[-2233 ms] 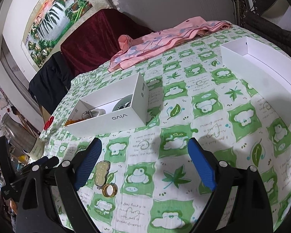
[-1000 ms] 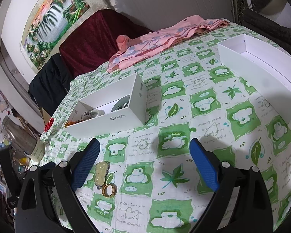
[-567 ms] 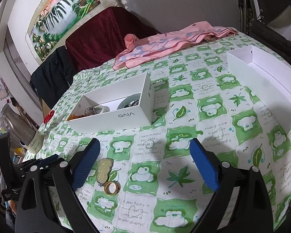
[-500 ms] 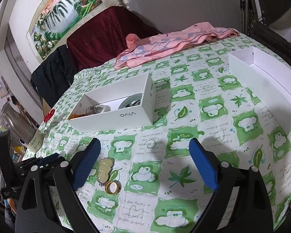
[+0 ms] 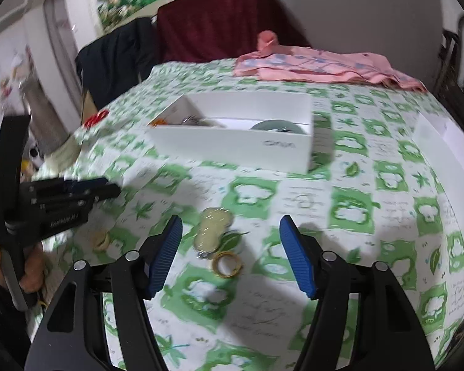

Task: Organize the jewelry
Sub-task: 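Grasp the pale jade egg pendant with the left tool while the right tool approaches the gold-framed pendant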

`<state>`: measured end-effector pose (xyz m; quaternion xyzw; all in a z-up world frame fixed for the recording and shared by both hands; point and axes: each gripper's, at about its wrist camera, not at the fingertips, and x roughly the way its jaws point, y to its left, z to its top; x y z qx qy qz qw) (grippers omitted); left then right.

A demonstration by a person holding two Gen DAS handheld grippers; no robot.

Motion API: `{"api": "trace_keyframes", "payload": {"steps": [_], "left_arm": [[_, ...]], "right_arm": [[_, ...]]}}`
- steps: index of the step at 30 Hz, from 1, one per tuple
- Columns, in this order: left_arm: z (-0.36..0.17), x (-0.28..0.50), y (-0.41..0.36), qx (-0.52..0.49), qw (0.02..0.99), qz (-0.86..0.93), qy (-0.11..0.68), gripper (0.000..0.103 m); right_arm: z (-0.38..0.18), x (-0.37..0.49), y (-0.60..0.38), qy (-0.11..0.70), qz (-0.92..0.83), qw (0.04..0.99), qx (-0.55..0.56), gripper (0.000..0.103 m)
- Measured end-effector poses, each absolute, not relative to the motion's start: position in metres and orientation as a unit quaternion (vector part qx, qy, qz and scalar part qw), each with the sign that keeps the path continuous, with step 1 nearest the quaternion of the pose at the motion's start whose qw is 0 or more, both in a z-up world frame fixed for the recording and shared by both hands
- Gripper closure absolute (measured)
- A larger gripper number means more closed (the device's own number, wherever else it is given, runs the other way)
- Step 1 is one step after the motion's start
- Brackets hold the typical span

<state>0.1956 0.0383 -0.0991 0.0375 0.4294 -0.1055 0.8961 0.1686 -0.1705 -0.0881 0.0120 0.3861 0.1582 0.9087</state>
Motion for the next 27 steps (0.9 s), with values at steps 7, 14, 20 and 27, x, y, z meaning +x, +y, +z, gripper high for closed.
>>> {"api": "trace_keyframes", "payload": {"steps": [7,14,20,27], "left_arm": [[-0.099,0.196,0.038,0.037,0.896,-0.106,0.43,0.077],[-0.098,0.197,0.037,0.04,0.896,-0.105,0.429,0.077],[-0.101,0.192,0.035,0.054,0.897,-0.101,0.426,0.073],[-0.101,0.188,0.035,0.065,0.899,-0.084,0.425,0.052]], "right_arm": [[-0.099,0.181,-0.151,0.425,0.159,0.891,-0.024,0.064],[-0.101,0.181,-0.133,0.422,0.142,0.892,-0.079,0.077],[-0.099,0.185,-0.154,0.425,0.108,0.897,-0.051,0.082],[-0.099,0.182,-0.18,0.426,0.085,0.9,-0.028,0.081]]}}
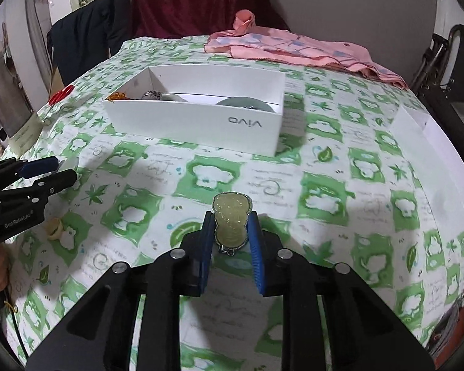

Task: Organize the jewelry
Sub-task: 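Grasp the pale jade egg pendant with the left tool while the right tool approaches the gold-framed pendant, then grasp the gold-framed green pendant with the right tool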

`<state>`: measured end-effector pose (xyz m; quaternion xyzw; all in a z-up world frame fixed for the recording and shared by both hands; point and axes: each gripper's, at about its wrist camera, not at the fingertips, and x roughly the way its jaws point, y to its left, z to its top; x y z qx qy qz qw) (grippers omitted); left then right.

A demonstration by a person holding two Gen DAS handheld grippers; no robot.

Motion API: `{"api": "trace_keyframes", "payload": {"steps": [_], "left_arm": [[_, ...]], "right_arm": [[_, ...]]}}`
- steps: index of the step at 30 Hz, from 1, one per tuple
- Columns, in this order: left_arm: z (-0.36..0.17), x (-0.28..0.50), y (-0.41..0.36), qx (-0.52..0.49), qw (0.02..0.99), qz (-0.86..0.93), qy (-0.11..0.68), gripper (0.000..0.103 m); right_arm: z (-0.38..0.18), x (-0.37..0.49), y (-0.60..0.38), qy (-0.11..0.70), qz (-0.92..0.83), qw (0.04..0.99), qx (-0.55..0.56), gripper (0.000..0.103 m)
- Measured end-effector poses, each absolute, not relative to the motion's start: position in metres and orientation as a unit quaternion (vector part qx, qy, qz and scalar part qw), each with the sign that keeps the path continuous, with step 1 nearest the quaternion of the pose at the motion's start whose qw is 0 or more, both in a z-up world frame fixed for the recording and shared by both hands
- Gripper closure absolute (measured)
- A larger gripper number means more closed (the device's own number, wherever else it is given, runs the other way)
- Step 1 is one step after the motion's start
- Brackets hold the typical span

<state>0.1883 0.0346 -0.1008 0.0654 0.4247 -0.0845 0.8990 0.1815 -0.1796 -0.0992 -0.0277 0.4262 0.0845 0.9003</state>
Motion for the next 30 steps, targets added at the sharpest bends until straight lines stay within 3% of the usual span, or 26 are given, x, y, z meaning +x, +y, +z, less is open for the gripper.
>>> {"api": "trace_keyframes", "payload": {"steps": [3,8,11,16,21,24,30], "left_arm": [[-0.101,0.188,0.034,0.071,0.9,-0.077,0.424,0.044],[-0.101,0.186,0.033,0.078,0.9,-0.071,0.423,0.037],[-0.101,0.186,0.032,0.082,0.9,-0.068,0.422,0.036],[-0.101,0.184,0.029,0.091,0.901,-0.066,0.419,0.036],[-0.1,0.181,0.026,0.1,0.902,-0.064,0.415,0.036],[-0.1,0.179,0.025,0.105,0.902,-0.062,0.414,0.034],[-0.101,0.181,0.026,0.103,0.9,-0.057,0.419,0.017]], "right_arm": [[-0.099,0.18,-0.184,0.425,0.089,0.901,-0.017,0.081],[-0.096,0.176,-0.194,0.415,0.097,0.904,0.02,0.067],[-0.094,0.174,-0.199,0.409,0.096,0.907,0.033,0.064],[-0.09,0.169,-0.202,0.395,0.089,0.914,0.041,0.045],[-0.089,0.162,-0.205,0.391,0.092,0.914,0.054,0.04],[-0.089,0.158,-0.208,0.389,0.09,0.915,0.062,0.031],[-0.09,0.158,-0.213,0.39,0.086,0.914,0.077,0.027]]}}
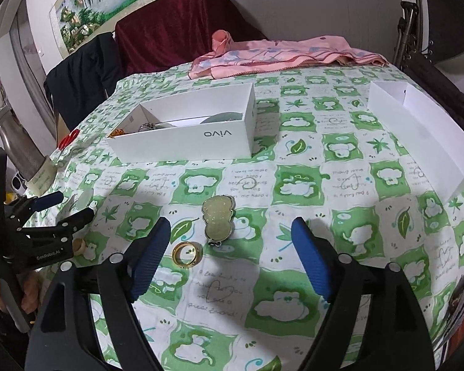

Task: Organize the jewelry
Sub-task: 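Grasp the gold-framed green pendant with the right tool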

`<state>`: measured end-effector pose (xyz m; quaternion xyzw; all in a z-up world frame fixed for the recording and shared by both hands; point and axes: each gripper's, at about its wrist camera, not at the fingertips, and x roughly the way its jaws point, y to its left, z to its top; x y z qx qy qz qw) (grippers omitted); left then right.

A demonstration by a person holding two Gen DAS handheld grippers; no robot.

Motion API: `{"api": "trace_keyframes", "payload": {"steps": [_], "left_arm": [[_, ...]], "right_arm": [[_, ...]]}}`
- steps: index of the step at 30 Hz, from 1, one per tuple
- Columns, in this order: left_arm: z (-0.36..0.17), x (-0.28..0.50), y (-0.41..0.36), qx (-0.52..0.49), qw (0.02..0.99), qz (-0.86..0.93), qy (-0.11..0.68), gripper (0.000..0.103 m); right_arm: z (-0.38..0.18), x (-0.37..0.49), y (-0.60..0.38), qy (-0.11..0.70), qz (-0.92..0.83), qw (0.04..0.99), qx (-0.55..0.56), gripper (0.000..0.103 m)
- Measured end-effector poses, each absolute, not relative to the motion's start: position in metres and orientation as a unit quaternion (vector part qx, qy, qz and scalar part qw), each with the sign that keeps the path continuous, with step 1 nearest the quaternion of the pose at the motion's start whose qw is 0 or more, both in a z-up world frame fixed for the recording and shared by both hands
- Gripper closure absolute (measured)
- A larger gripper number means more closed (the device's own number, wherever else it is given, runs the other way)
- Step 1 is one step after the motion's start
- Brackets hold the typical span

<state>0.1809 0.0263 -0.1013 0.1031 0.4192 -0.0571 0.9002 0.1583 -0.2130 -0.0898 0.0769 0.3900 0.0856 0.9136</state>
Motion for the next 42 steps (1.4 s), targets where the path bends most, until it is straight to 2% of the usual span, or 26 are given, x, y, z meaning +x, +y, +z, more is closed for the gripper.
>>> {"api": "trace_keyframes", "payload": {"steps": [4,12,17,22,29,38,42], "left_arm": [[-0.102,0.184,0.031,0.091,0.897,-0.055,0.428,0.01],[-0.094,0.182,0.046,0.042,0.904,-0.071,0.419,0.011],[-0.095,0.184,0.048,0.031,0.903,-0.074,0.422,0.026],[-0.096,0.183,0.04,0.053,0.902,-0.084,0.419,0.034],[-0.1,0.192,0.034,0.056,0.895,-0.114,0.429,0.077],[-0.097,0.183,0.031,0.057,0.897,-0.128,0.419,0.077],[-0.096,0.183,0.032,0.057,0.899,-0.122,0.417,0.077]], "right_arm": [[-0.09,0.158,-0.213,0.39,0.084,0.913,0.079,0.024],[-0.092,0.159,-0.219,0.392,0.084,0.912,0.093,0.021],[-0.092,0.159,-0.221,0.392,0.088,0.91,0.101,0.021],[-0.092,0.159,-0.22,0.391,0.091,0.911,0.1,0.021],[-0.09,0.158,-0.219,0.387,0.091,0.912,0.097,0.021],[-0.087,0.155,-0.215,0.375,0.099,0.917,0.086,0.022],[-0.087,0.154,-0.208,0.378,0.113,0.916,0.07,0.035]]}}
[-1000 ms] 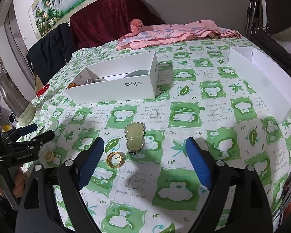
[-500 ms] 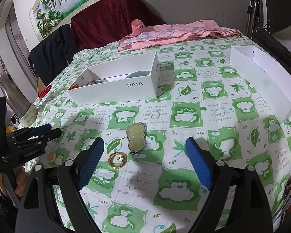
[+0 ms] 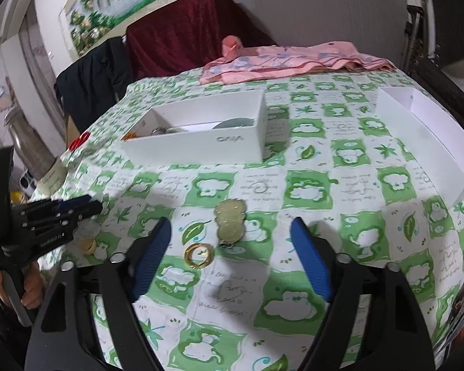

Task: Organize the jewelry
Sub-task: 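Grasp the gold-framed green pendant with the right tool, then carry both pendants over the white vivo box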

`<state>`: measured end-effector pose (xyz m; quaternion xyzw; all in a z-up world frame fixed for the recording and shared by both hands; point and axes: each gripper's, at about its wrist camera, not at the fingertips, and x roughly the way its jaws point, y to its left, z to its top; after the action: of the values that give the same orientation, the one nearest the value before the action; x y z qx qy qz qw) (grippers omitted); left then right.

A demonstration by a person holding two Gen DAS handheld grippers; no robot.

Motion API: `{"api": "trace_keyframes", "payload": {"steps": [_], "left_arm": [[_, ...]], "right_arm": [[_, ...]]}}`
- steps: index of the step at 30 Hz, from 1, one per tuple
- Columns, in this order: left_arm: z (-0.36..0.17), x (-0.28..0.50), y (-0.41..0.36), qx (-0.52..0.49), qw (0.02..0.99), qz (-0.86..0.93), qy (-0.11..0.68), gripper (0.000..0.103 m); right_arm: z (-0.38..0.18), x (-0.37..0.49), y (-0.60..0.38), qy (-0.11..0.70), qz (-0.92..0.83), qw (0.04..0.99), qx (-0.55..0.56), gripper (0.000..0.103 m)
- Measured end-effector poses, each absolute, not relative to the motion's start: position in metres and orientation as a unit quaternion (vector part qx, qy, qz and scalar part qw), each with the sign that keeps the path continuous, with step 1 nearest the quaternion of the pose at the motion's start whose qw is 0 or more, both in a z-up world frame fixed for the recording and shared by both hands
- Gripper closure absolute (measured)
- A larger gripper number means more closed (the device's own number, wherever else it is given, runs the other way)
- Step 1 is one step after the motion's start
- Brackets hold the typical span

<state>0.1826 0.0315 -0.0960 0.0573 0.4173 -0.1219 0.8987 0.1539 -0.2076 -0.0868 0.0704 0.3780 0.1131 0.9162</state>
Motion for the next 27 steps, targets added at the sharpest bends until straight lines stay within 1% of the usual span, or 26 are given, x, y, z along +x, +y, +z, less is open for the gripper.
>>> {"api": "trace_keyframes", "payload": {"steps": [1,5,6,8,9,12,14,15,21,27], "left_arm": [[-0.096,0.183,0.033,0.055,0.899,-0.12,0.418,0.077],[-0.096,0.183,0.034,0.052,0.899,-0.117,0.419,0.077],[-0.096,0.183,0.034,0.053,0.899,-0.117,0.419,0.077],[-0.096,0.183,0.034,0.053,0.899,-0.117,0.419,0.077],[-0.096,0.183,0.034,0.053,0.898,-0.117,0.42,0.077],[-0.096,0.183,0.034,0.054,0.898,-0.117,0.421,0.077],[-0.097,0.183,0.034,0.053,0.898,-0.117,0.42,0.077],[-0.096,0.183,0.034,0.054,0.898,-0.117,0.421,0.077],[-0.097,0.183,0.034,0.056,0.898,-0.12,0.42,0.077],[-0.094,0.182,0.035,0.048,0.901,-0.119,0.415,0.077]], "right_arm": [[-0.087,0.154,-0.206,0.38,0.116,0.915,0.066,0.04],[-0.09,0.157,-0.199,0.392,0.121,0.911,0.049,0.045],[-0.091,0.158,-0.198,0.395,0.121,0.909,0.048,0.048],[-0.094,0.163,-0.196,0.407,0.121,0.904,0.044,0.054],[-0.096,0.166,-0.194,0.414,0.12,0.901,0.041,0.059],[-0.097,0.175,-0.185,0.422,0.11,0.9,0.016,0.062],[-0.099,0.181,-0.179,0.426,0.1,0.899,-0.007,0.067],[-0.099,0.183,-0.176,0.426,0.094,0.9,-0.019,0.078],[-0.098,0.179,-0.175,0.421,0.107,0.9,-0.024,0.079],[-0.093,0.167,-0.193,0.402,0.137,0.904,0.044,0.079]]}}
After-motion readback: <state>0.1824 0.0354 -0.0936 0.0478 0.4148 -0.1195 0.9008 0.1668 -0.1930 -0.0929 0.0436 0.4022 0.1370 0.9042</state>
